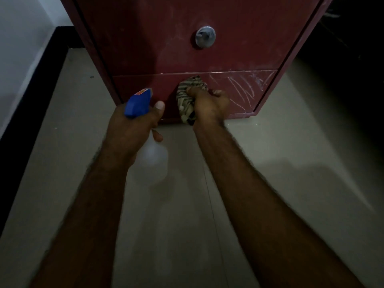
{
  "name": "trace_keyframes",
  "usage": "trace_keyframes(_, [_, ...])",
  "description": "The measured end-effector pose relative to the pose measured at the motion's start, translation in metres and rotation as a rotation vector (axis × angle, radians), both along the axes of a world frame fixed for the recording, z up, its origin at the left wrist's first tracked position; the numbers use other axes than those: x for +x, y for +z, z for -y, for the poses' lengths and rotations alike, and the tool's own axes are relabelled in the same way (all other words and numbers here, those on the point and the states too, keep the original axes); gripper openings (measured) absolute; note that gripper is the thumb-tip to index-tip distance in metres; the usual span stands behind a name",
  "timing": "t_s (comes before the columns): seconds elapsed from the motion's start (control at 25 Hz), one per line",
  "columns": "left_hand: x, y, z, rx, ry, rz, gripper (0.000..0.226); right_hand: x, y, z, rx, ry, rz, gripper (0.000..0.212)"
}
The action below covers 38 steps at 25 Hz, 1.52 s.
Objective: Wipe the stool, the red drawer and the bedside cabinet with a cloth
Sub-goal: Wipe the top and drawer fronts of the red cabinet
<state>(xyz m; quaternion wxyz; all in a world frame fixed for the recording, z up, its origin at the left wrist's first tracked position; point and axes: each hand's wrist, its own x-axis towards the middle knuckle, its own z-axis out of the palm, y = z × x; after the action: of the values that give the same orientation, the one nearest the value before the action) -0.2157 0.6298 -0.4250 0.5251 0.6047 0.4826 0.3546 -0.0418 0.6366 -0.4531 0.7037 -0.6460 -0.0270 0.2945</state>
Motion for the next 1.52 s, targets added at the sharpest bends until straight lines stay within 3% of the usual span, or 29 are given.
trace_keyframes(0.28, [-0.008, 0.007, -0.004, -0.002, 0.047, -0.018, 0.043, 0.001, -0.001, -0.003, 0.02, -0.002, -0.007, 0.053])
trace_keyframes(0.48, [-0.008, 0.017, -0.001, 0.021, 0.024, -0.036, 0.034, 0.044, 0.0, 0.013, 0.088, -0.148, -0.053, 0.051])
trace_keyframes(0.64, [-0.006, 0.019, 0.003, 0.036, -0.001, -0.03, 0.03, 0.054, -0.004, 0.021, 0.199, -0.099, -0.068, 0.039])
trace_keyframes(0.72, [-0.004, 0.021, 0.005, 0.03, -0.002, -0.01, 0.028, 0.056, -0.003, 0.023, 0.236, -0.085, -0.031, 0.04])
trace_keyframes(0.84, [-0.002, 0.025, 0.008, 0.009, -0.009, 0.009, 0.04, 0.058, -0.014, 0.026, 0.09, -0.023, 0.114, 0.051])
trace_keyframes(0.96, [-0.001, 0.028, 0.011, 0.047, -0.03, 0.006, 0.017, 0.064, -0.029, 0.029, -0.012, 0.012, 0.195, 0.051])
trace_keyframes(1.04, [0.0, 0.027, 0.011, 0.043, -0.023, -0.018, 0.018, 0.068, -0.032, 0.029, 0.04, 0.045, 0.213, 0.048])
trace_keyframes(1.16, [0.0, 0.025, 0.013, 0.011, -0.014, -0.005, 0.014, 0.067, -0.037, 0.027, 0.082, 0.053, 0.172, 0.053])
trace_keyframes(1.28, [0.001, 0.023, 0.014, 0.01, -0.035, 0.001, 0.015, 0.068, -0.047, 0.025, -0.013, -0.003, 0.114, 0.063])
trace_keyframes(1.52, [0.0, 0.021, 0.012, -0.003, -0.042, 0.04, 0.014, 0.065, -0.056, 0.026, 0.13, -0.008, -0.024, 0.064])
